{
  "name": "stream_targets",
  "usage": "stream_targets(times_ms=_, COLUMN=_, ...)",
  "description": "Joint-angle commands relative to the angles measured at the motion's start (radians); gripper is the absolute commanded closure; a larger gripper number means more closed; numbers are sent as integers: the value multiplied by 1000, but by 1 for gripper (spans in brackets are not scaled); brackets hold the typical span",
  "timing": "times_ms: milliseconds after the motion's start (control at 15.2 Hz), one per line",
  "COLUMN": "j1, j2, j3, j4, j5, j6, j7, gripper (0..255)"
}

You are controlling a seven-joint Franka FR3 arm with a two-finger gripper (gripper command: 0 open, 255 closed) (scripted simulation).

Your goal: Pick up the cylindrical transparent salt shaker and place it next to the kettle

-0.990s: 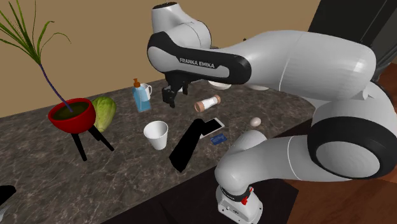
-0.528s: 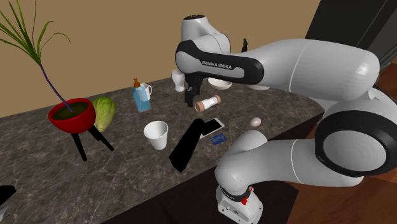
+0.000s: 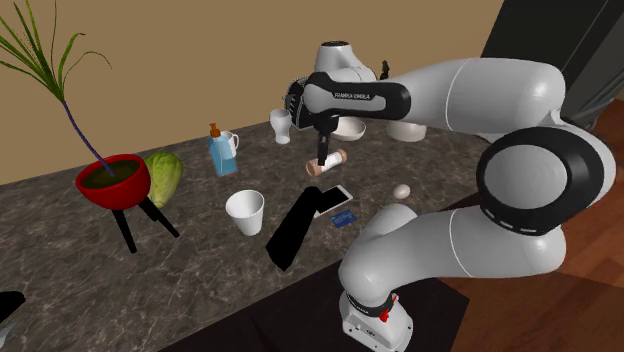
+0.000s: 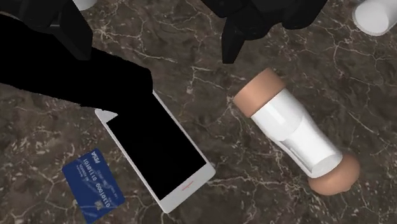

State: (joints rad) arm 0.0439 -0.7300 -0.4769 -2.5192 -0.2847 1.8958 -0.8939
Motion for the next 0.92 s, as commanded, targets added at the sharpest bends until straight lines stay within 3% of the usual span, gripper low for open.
stream_targets(times_ms=0, j1=14, j2=36, j3=-76, j4=6, j5=-19, j6=39, j7=-112, gripper=0)
stream_targets(times_ms=264, j1=82, j2=162, j3=-237, j4=67, j5=-16, j6=116, j7=-330, gripper=0)
stream_targets(times_ms=528, j1=197, j2=325, j3=-421, j4=157, j5=52, j6=186, j7=-573, gripper=0)
stream_targets(times_ms=726, j1=327, j2=490, j3=-594, j4=242, j5=181, j6=228, j7=-798, gripper=0)
stream_targets(times_ms=858, j1=436, j2=668, j3=-740, j4=309, j5=363, j6=237, j7=-1011, gripper=0)
